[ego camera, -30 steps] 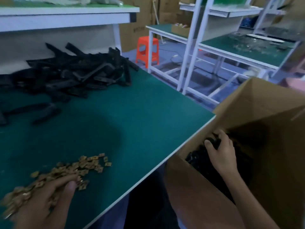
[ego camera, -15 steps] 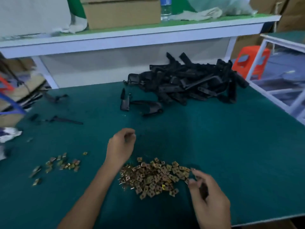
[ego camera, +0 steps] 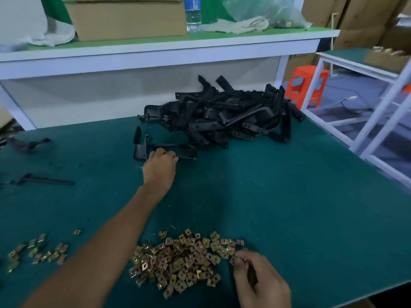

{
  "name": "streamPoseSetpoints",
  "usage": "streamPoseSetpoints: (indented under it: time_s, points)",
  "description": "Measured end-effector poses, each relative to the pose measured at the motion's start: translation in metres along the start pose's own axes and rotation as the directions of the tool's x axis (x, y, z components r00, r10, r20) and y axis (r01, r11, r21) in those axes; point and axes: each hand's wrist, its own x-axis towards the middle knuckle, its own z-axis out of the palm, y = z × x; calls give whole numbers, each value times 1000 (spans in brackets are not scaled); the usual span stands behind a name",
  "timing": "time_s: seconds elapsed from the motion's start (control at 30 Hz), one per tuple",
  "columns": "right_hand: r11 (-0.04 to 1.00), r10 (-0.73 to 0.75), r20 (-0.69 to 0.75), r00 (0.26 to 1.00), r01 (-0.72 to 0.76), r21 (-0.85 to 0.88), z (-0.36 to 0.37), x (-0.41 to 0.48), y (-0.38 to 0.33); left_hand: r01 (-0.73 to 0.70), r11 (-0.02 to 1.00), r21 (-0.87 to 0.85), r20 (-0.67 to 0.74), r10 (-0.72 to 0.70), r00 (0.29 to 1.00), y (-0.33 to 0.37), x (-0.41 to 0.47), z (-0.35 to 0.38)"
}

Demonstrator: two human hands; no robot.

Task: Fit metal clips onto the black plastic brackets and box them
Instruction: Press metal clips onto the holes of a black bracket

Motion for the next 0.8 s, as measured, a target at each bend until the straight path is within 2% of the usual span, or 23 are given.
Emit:
streamPoseSetpoints:
  time_s: [0.1,0.13,0.2,0.27,0.37,0.43,0.5,0.57,0.63,0.7,0.73,0.8]
  points:
    - [1000,13,24,1000,-13,11,-2,-1,0,-112,983,-149,-291,65,954,14,-24,-35]
    - [998,50,43,998,-51,37,-3,-2,-2,-145,965,-216,-347,63,936,19,-38,-50]
    - [984,135,63,989,-141,112,-6,-4,-6,-198,907,-372,-364,53,930,30,-79,-77]
    - [958,214,20,977,-214,193,-8,-5,-10,-184,810,-557,-278,27,960,44,-135,-96]
    - [959,198,-44,979,-184,214,-8,-5,-9,-96,697,-710,-69,67,995,66,-214,-100]
    - [958,195,21,980,-195,209,-11,-5,-8,-47,648,-760,27,104,994,75,-249,-96]
    - [938,249,135,959,-274,212,-14,-6,-9,25,609,-792,107,100,989,76,-265,-91]
    - [914,304,159,939,-334,229,-15,-9,-13,76,624,-778,152,68,986,67,-265,-85]
    - [921,296,130,946,-319,225,-16,-10,-15,67,705,-706,113,19,993,50,-250,-76]
    - [926,299,153,942,-325,192,-15,-10,-16,46,865,-500,30,-36,999,23,-226,-63]
    - [927,302,161,940,-329,181,-15,-11,-16,54,930,-363,36,-44,998,10,-214,-56]
    - [938,281,132,951,-301,171,-14,-11,-15,70,989,-133,122,-54,991,-7,-198,-43]
